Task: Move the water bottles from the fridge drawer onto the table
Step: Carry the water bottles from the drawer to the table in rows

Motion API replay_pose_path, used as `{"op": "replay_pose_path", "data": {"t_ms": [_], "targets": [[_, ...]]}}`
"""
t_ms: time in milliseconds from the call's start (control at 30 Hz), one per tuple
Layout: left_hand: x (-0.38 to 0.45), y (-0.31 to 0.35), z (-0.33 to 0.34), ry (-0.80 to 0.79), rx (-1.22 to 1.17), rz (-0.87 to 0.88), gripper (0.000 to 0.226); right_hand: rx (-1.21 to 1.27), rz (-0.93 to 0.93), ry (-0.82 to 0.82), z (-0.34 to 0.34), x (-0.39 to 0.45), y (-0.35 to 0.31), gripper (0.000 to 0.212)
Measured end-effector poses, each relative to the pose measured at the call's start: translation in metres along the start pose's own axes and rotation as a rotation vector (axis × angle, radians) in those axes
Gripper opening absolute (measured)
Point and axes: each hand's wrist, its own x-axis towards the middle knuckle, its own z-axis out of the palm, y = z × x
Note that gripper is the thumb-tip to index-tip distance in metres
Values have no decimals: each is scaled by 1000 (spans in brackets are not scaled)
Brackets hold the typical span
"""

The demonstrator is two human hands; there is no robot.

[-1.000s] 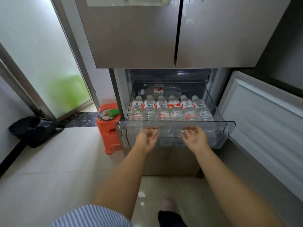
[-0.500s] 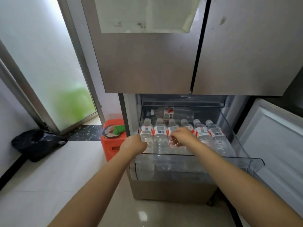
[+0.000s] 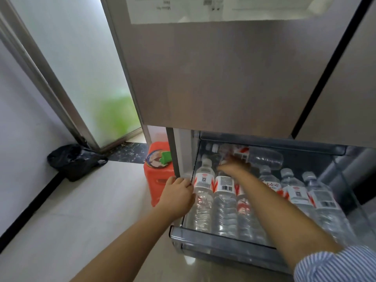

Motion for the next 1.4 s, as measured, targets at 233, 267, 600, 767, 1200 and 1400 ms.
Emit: {"op": "replay_pose_path", "data": {"t_ms": [233,267,600,767,1200,1400], "targets": [[59,21,-17,-110,-173,-40,36,611,-17,144,-21,-35,12,31],[71,28,-18,-150,-208,-80,39,696,-26,183,-27,-45,13,32],[138,39,-16,-314,-687,-380,63,776,-178,402,-54,-112,57,41],[122,30,-45,-161,-897,-282,42,646,-267,348,-67,-101,49,34],[-37,-10,-140,420,-644,-304,9,406,-746,387,-84,-162,-40,18],[-136,-51,-189,783,-551,-507,14,437,-955,511,-76,-231,-118,12]]}}
